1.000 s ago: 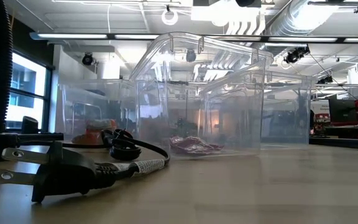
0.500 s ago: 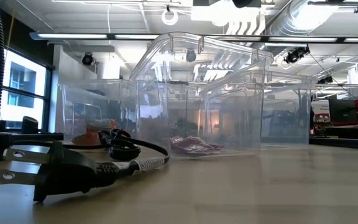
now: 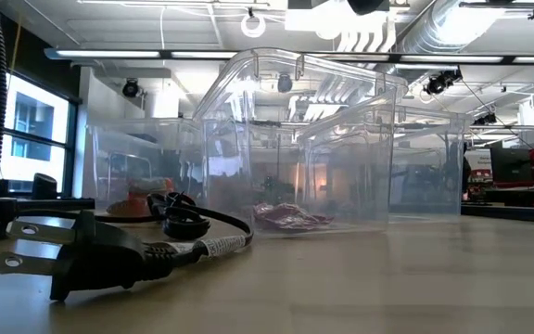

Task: Sort candy
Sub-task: Put the violet candy into the center transparent bin

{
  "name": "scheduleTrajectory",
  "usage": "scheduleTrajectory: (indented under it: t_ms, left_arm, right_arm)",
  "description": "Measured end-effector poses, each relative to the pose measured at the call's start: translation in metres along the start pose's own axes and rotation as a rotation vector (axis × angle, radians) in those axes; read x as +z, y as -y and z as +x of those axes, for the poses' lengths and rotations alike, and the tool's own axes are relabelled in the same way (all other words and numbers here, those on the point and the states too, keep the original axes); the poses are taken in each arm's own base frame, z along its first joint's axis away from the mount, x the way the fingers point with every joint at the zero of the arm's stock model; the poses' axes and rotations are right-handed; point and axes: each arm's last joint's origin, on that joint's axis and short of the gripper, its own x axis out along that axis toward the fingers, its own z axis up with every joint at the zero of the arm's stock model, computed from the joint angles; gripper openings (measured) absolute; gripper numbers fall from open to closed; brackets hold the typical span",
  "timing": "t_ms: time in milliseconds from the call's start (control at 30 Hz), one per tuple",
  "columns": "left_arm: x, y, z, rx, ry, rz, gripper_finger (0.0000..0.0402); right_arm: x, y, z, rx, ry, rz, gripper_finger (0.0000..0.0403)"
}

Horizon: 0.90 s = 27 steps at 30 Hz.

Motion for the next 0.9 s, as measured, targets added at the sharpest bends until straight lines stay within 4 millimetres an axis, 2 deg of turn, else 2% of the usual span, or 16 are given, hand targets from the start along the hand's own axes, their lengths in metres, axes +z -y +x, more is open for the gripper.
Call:
scheduleTrajectory:
  t_ms: [300,467,633,733,900]
  left_arm:
    - [-0.004,-0.003,0.045,0.000,-0.063,-0.022,0.0232]
    - [-0.001,-0.007,0.060,-0.007,-0.097,-0.038,0.0232]
    - [0.007,-0.011,0.064,-0.006,-0.103,-0.008,0.0222]
    - [0.016,-0.012,0.062,-0.022,-0.110,0.022,0.0176]
    - [0.034,-0.013,0.054,-0.060,-0.112,0.078,0.0026]
  right_arm:
    - [-0.001,0.000,0.000,-0.004,-0.014,0.008,0.0193]
    - [-0.001,0.000,0.000,-0.004,-0.014,0.008,0.0193]
    - [-0.002,0.000,0.000,-0.005,-0.017,0.015,0.0193]
    - [-0.002,0.000,0.000,-0.004,-0.017,0.014,0.0193]
    - [-0.002,0.000,0.000,-0.004,-0.016,0.011,0.0193]
